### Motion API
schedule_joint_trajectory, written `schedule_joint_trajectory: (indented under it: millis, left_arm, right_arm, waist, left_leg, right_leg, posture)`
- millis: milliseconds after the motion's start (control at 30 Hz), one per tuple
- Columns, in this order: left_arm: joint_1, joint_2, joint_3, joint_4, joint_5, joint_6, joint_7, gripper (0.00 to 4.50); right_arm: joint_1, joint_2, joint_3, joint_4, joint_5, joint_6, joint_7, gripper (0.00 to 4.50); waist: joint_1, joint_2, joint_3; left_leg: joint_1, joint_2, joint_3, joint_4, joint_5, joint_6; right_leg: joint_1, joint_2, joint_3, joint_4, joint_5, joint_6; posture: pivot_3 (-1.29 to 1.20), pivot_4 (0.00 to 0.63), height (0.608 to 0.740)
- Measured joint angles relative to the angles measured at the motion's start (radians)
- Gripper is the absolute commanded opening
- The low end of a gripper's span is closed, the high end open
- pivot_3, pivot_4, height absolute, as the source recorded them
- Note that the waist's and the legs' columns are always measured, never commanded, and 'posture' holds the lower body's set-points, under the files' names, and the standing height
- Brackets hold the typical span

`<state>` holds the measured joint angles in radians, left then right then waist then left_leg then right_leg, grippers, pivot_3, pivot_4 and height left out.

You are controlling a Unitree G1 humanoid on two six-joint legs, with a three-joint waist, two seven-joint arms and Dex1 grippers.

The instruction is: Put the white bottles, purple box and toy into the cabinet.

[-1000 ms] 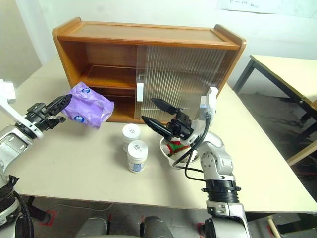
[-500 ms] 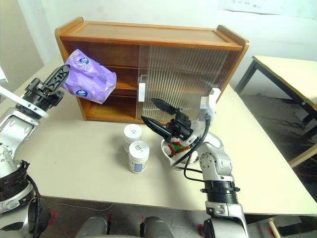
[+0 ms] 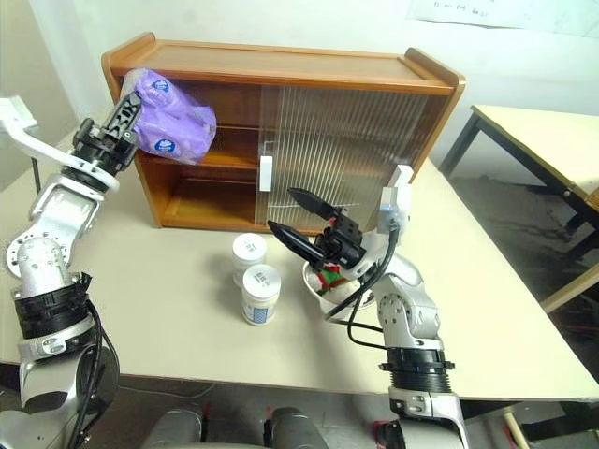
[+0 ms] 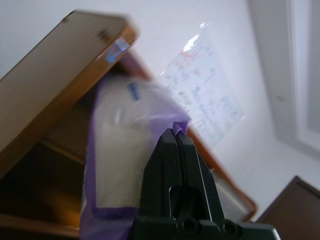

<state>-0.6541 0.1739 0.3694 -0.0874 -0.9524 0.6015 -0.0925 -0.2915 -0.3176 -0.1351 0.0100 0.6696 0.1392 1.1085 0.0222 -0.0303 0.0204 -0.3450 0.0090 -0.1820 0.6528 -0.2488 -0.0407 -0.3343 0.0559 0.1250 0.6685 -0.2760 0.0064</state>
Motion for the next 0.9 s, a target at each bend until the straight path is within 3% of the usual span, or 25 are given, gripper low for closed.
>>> schedule_joint_trajectory:
  millis: [300, 900]
  left_arm:
    - [-0.08, -0.035, -0.024, 0.177, 0.086, -0.075, -0.047, 0.01]
    - [-0.093, -0.081, -0.01, 0.292, 0.221, -0.215, -0.001, 0.01]
  right_arm:
    - [0.002, 0.0, -0.001, -0.005, 0.0, -0.009, -0.01, 4.5]
    - [0.033, 0.0, -0.001, -0.039, 0.003, -0.012, -0.021, 4.5]
  waist:
    - [-0.008, -0.001, 0.001]
    - [-0.026, -0.001, 0.001]
  left_leg:
    - [-0.003, -0.001, 0.0, 0.006, -0.004, 0.004]
    - [-0.003, -0.002, 0.0, 0.007, -0.007, 0.007]
  right_leg:
    - [0.0, 0.0, 0.0, -0.002, 0.0, 0.001]
    - [0.002, 0.0, 0.001, -0.003, -0.004, 0.006]
  posture:
    - [-0.08, 0.0, 0.74]
    - [-0.07, 0.0, 0.74]
